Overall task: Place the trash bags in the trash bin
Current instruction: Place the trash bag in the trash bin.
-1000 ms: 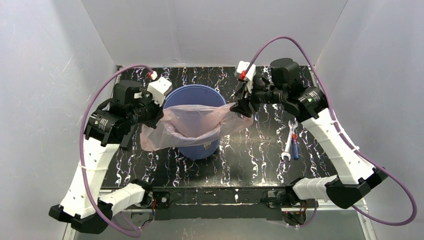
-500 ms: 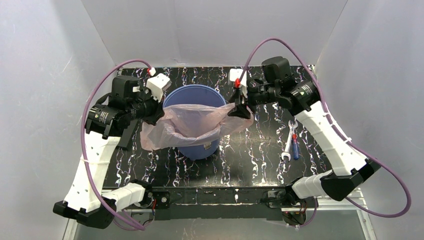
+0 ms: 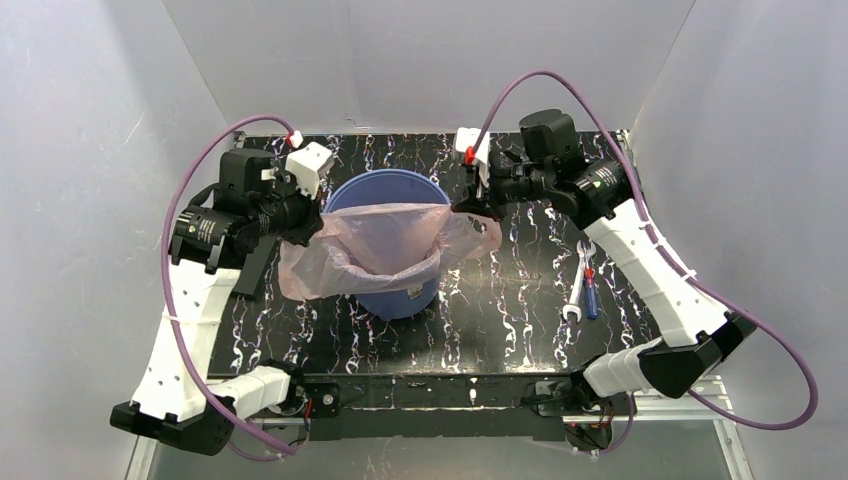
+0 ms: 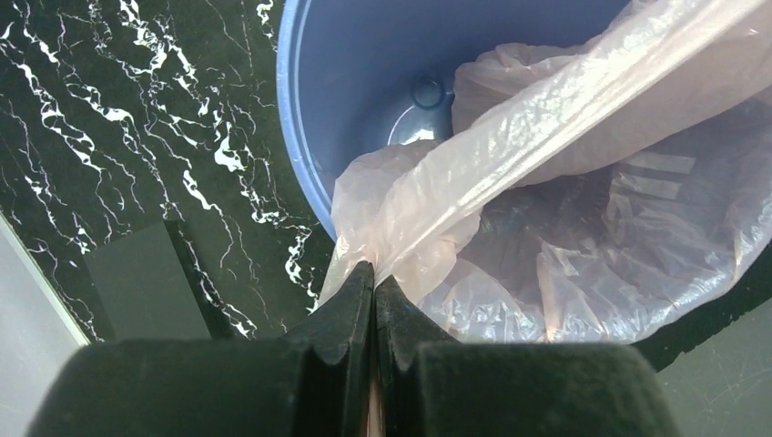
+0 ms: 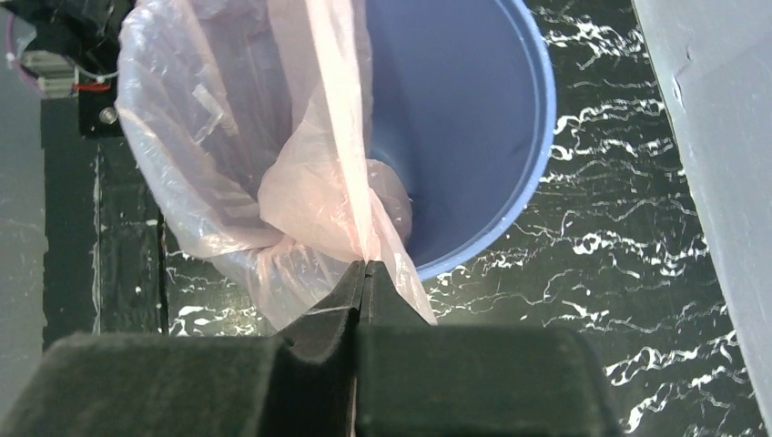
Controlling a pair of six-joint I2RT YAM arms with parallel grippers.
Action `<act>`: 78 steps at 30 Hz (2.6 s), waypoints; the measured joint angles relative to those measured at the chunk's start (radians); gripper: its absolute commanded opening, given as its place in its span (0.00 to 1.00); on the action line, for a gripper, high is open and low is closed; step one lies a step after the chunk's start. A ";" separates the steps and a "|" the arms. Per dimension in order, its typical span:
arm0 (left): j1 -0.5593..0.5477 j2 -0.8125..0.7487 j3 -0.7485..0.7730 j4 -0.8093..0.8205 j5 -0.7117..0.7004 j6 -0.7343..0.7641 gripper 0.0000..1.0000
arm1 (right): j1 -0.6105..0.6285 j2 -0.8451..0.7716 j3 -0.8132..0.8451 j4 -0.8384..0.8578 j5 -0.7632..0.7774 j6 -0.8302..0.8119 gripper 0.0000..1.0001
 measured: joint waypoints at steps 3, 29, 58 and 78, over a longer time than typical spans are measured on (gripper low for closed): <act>0.019 0.012 0.000 0.010 0.001 -0.005 0.00 | 0.001 -0.003 -0.005 0.041 0.047 0.064 0.01; 0.259 0.255 0.044 0.184 0.282 -0.016 0.18 | -0.003 0.233 0.050 0.269 0.309 0.324 0.01; 0.405 0.262 -0.154 0.542 0.581 -0.356 0.00 | -0.071 0.148 -0.214 0.649 0.269 0.650 0.01; 0.426 0.369 -0.276 0.550 0.595 -0.417 0.11 | -0.082 0.278 -0.201 0.614 0.274 0.710 0.28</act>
